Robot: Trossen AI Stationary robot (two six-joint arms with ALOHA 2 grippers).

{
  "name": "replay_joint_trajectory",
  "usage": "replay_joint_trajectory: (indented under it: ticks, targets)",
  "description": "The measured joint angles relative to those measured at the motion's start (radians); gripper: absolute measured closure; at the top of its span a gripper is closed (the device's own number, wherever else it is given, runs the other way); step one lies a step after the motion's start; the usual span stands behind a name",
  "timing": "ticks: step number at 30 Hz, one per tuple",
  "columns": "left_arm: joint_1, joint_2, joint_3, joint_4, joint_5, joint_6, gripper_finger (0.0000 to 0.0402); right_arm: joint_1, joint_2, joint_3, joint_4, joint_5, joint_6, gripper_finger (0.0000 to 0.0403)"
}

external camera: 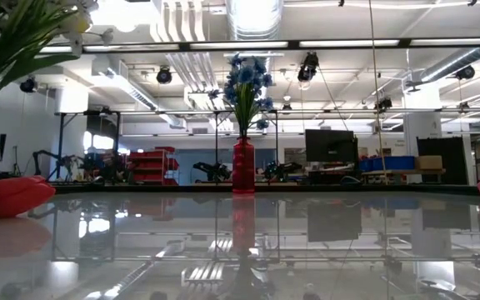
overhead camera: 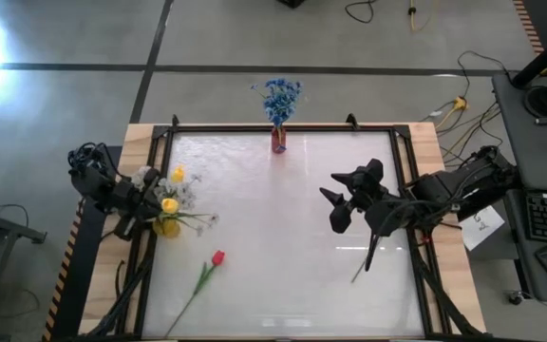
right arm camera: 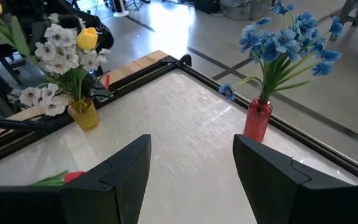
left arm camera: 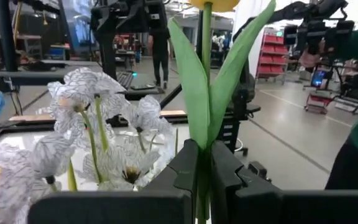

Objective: Sort flowers into vase by color
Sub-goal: Put the yellow flower into the yellow flower vase

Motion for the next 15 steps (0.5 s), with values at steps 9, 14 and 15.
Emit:
replay_joint_trajectory:
  ticks: [9,14,15]
  targets:
    - [0.000,0.000,-0.058,-0.035,-0.048,-0.081,0.0402,0.000,0.000,0.000,0.000,0.000,0.003,0.0184]
    - [0.000,0.000,-0.047,-0.039,-0.050,-0.129,0.0402,0.000,0.000,0.000,0.000,0.000,0.000,0.0184]
    - [0.000,0.000,-0.037,-0.062,-0.052,-0.143,0.0402,0.000,0.000,0.000,0.000,0.000,0.000,0.0184]
